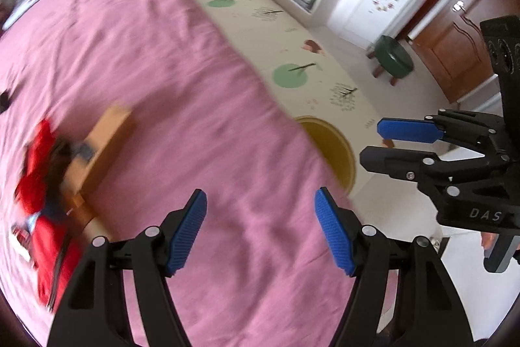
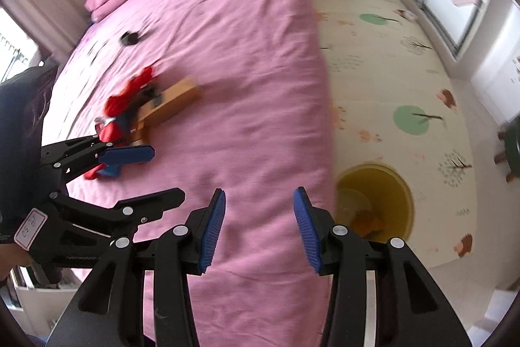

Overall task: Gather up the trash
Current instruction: 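Move both tools back over the remaining items on the bed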

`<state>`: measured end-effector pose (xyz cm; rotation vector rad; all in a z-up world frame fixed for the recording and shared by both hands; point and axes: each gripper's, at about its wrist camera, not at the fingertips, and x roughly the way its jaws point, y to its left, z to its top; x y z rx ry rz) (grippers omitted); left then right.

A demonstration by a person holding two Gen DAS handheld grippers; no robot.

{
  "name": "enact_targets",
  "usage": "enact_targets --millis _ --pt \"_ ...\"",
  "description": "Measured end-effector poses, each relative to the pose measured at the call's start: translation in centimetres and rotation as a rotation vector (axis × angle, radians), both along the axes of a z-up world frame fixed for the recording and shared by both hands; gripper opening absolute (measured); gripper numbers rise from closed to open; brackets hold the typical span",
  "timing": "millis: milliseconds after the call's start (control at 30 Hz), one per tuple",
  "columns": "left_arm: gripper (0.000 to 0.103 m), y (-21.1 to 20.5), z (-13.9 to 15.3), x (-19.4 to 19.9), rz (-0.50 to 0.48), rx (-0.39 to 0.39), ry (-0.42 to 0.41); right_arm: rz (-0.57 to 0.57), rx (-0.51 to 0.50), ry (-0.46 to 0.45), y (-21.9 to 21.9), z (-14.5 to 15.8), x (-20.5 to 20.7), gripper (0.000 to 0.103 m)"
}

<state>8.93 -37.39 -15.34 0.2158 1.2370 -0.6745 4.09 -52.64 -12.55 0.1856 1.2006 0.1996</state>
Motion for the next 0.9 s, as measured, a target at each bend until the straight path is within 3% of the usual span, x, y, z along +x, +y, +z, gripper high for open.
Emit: enact_targets --millis 467,900 --pt "0.069 18.5 -1.2 -0.3 0.175 0.067 0.008 0.169 0.047 0.047 17.6 -1.2 2.2 0.043" --pt "0.074 28.8 -3.5 1.8 0.311 0.054 0.037 0.255 0.028 0.063 26.1 -2.9 7.1 0.047"
